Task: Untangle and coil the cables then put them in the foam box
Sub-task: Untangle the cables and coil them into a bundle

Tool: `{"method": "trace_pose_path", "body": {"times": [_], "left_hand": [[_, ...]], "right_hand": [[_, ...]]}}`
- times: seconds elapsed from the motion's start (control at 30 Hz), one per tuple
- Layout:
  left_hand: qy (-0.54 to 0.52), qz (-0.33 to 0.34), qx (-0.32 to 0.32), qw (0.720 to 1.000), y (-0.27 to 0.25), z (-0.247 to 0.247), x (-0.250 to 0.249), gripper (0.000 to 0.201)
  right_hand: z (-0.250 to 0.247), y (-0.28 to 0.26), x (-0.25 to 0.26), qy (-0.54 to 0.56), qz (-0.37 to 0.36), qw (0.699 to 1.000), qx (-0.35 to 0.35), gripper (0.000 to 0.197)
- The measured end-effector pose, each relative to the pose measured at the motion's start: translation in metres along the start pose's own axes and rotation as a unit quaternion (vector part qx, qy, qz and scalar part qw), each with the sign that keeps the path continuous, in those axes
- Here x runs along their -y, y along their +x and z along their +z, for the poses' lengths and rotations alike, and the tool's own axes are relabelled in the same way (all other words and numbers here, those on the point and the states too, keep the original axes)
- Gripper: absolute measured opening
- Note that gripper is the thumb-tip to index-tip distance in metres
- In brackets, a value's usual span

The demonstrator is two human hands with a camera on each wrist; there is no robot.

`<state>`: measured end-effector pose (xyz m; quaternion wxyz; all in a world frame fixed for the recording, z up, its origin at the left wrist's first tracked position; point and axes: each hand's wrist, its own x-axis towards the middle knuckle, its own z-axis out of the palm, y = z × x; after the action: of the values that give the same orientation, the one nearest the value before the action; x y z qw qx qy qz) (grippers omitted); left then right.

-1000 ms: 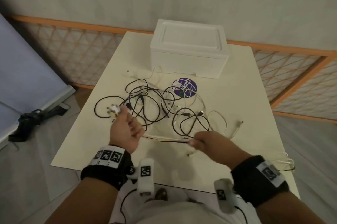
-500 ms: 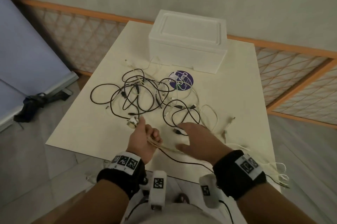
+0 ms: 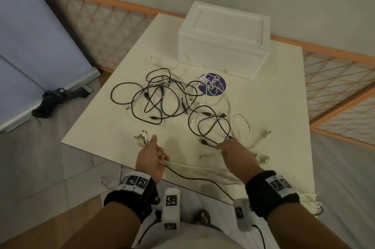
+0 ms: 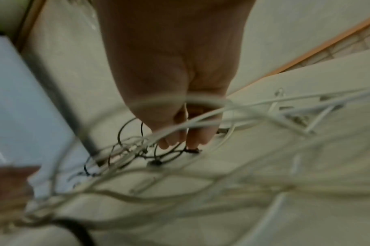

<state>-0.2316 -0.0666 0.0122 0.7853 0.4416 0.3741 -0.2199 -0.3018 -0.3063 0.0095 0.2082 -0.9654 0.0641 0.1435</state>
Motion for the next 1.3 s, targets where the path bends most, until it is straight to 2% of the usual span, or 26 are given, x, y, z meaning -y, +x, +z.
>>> {"method": "trace_pose_path", "body": {"times": [0.1,0.2,0.27,0.37,0.4,0.5,0.63,0.7,0.8,0.93,1.03,1.17,1.3], "left_hand": [[0.037,-0.012,0.026,0.999,-0.003,0.005,0.007,0.045],[0.057,-0.020,0.052,0.997,-0.002,0.008,0.001,0.048],[0.071,-0.019,0.072,0.995,-0.003,0.013,-0.005,0.045],[0.087,0.000,0.107,0.990,-0.008,0.029,-0.014,0.033],[0.089,0.007,0.124,0.988,-0.011,0.035,-0.017,0.028],[0.085,0.023,0.171,0.981,-0.017,0.051,-0.025,0.014],[0.101,0.036,0.234,0.966,-0.019,0.062,-0.036,0.004],[0.113,0.046,0.261,0.958,-0.014,0.064,-0.038,0.011],[0.111,0.052,0.264,0.957,-0.003,0.066,-0.041,0.025],[0.099,0.064,0.262,0.958,0.006,0.067,-0.051,0.019],[0.079,0.055,0.258,0.961,0.012,0.071,-0.058,0.023],[-0.025,0.039,0.234,0.971,0.027,0.082,-0.080,0.030],[-0.073,0.063,0.174,0.980,0.052,0.075,-0.114,0.031]], "right_hand": [[0.020,0.007,-0.005,-0.112,-0.008,0.993,0.020,0.013],[0.019,0.007,0.002,-0.141,-0.002,0.990,-0.017,0.008],[0.007,0.005,0.014,-0.092,-0.012,0.995,-0.042,0.010],[-0.023,0.012,0.044,0.087,0.025,0.992,-0.085,0.011],[-0.032,0.016,0.057,0.124,0.018,0.987,-0.099,0.012],[-0.048,0.027,0.090,0.140,-0.034,0.981,-0.132,0.015],[-0.052,0.039,0.113,0.144,-0.046,0.981,-0.124,0.012],[-0.054,0.043,0.121,0.148,-0.049,0.980,-0.124,0.013],[-0.057,0.052,0.130,0.162,-0.038,0.977,-0.132,0.014],[-0.055,0.056,0.135,0.160,-0.030,0.977,-0.136,0.009],[-0.056,0.059,0.127,0.151,-0.023,0.981,-0.119,0.016],[-0.078,0.073,0.091,0.114,-0.019,0.989,-0.089,0.023],[-0.099,0.085,0.041,0.110,0.015,0.985,-0.135,0.021]]}}
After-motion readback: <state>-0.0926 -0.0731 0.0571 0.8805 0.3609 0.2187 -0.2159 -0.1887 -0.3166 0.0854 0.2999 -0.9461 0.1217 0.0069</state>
